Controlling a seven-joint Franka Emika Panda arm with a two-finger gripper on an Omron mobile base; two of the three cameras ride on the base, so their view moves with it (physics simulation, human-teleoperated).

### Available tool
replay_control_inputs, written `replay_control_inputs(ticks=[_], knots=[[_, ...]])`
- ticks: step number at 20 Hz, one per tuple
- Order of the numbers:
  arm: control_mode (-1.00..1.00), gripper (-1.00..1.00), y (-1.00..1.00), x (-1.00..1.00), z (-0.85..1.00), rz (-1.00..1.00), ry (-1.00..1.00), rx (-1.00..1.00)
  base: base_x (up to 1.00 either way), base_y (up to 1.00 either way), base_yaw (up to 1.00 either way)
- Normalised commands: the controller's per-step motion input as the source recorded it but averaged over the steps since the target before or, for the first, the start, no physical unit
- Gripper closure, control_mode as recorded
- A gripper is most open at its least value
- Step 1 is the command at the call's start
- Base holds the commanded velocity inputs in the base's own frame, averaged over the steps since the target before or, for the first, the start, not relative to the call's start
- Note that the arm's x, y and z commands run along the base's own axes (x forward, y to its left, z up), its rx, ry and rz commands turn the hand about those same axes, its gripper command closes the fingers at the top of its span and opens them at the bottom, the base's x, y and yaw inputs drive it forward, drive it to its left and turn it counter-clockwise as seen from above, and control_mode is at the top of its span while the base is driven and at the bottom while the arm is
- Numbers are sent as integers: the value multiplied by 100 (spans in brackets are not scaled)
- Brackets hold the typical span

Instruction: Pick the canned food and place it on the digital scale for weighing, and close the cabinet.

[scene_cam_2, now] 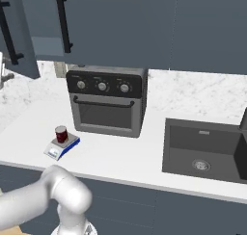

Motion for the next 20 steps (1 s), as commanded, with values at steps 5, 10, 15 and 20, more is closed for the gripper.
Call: replay_control_inputs(ticks=[5, 10, 15, 20], knots=[[-100, -100, -96, 88, 11, 17, 29, 5, 0, 0, 0], [-100, -100, -79, 100, 0, 23, 16, 12, 0, 0, 0], [-100, -100, -62, 100, -12, 22, 2, 12, 0, 0, 0], [-100, -100, -44, 100, -28, 20, 0, 12, 0, 0, 0]])
